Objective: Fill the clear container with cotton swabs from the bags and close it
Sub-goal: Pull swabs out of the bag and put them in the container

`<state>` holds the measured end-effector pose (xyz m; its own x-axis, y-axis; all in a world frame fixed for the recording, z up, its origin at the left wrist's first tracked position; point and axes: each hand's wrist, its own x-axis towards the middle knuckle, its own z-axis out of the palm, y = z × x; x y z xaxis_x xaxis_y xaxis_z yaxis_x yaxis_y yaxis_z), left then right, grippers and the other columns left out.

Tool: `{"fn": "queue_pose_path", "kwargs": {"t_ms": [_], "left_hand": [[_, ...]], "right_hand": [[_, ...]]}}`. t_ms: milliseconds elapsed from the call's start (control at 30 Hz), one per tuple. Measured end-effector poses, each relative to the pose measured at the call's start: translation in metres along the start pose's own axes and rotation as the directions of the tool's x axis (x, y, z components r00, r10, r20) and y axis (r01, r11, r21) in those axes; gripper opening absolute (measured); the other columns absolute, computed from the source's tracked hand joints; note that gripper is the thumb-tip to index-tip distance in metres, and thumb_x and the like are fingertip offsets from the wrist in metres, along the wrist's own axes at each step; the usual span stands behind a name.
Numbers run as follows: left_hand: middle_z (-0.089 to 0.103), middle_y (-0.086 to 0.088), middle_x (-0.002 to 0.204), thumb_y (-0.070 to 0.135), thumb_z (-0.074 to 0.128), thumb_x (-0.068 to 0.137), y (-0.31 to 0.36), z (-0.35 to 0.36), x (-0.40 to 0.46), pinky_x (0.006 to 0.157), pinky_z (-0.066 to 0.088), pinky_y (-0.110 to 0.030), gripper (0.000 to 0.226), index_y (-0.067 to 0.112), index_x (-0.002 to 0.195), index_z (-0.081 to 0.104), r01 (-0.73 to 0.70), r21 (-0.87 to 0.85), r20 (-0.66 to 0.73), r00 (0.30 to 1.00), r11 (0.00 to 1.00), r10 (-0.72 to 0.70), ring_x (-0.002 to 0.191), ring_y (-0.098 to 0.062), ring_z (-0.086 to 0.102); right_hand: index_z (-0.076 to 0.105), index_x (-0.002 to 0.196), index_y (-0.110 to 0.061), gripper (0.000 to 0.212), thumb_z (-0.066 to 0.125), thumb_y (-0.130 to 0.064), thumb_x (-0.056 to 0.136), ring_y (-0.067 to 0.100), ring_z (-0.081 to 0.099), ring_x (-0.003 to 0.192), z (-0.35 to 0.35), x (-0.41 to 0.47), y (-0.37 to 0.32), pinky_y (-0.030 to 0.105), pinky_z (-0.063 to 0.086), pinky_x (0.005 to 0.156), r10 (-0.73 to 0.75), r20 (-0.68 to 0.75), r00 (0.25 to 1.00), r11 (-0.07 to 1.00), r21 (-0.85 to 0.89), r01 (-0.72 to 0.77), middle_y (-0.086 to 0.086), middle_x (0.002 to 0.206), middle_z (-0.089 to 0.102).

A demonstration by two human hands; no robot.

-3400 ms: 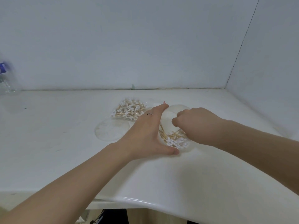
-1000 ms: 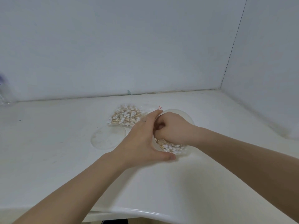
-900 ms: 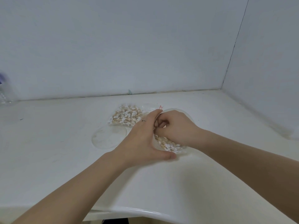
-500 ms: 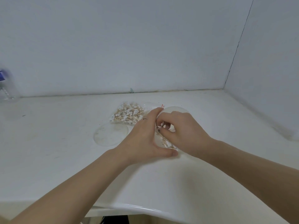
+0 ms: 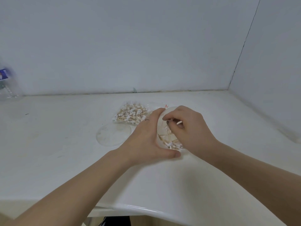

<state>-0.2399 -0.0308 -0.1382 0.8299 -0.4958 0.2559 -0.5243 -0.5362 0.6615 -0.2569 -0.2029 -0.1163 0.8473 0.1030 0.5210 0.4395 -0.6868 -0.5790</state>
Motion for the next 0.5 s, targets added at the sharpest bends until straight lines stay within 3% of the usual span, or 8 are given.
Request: {"fn": "queue_pose_path", "kwargs": {"t_ms": [200, 367, 500], "left_hand": [[0.047, 0.023, 0.141, 0.054, 0.093, 0.06, 0.0, 0.0, 0.001, 0.111, 0.044, -0.037, 0.125, 0.043, 0.157, 0.015, -0.009, -0.032, -0.009, 1.0, 0.999, 0.009, 0.135, -0.006, 0.045], [0.052, 0.019, 0.135, 0.048, 0.093, 0.059, 0.001, 0.001, 0.002, 0.103, 0.05, -0.04, 0.115, 0.037, 0.15, 0.025, -0.025, -0.054, -0.02, 1.0, 0.998, 0.024, 0.128, -0.009, 0.053], [0.046, 0.015, 0.143, 0.056, 0.09, 0.056, 0.0, 0.002, 0.002, 0.106, 0.048, -0.042, 0.121, 0.04, 0.153, 0.02, -0.018, -0.031, -0.006, 1.0, 0.999, 0.018, 0.133, -0.014, 0.048]], "right_hand": [[0.072, 0.092, -0.017, 0.017, 0.061, -0.004, 0.09, 0.01, 0.065, 0.084, -0.002, -0.009, -0.008, 0.027, 0.052, 0.079, 0.002, 0.046, 0.999, 1.0, 0.023, -0.003, -0.004, 0.093, 0.067], [0.071, 0.089, -0.014, 0.016, 0.059, -0.004, 0.088, 0.011, 0.062, 0.086, -0.007, -0.02, -0.011, 0.032, 0.05, 0.081, -0.033, 0.282, 0.959, 0.991, -0.115, 0.068, -0.005, 0.091, 0.067], [0.076, 0.097, -0.031, 0.034, 0.052, -0.007, 0.093, 0.007, 0.066, 0.087, -0.016, -0.014, -0.014, 0.026, 0.053, 0.084, 0.155, 0.37, 0.916, 0.987, -0.017, -0.16, -0.012, 0.092, 0.073]]}}
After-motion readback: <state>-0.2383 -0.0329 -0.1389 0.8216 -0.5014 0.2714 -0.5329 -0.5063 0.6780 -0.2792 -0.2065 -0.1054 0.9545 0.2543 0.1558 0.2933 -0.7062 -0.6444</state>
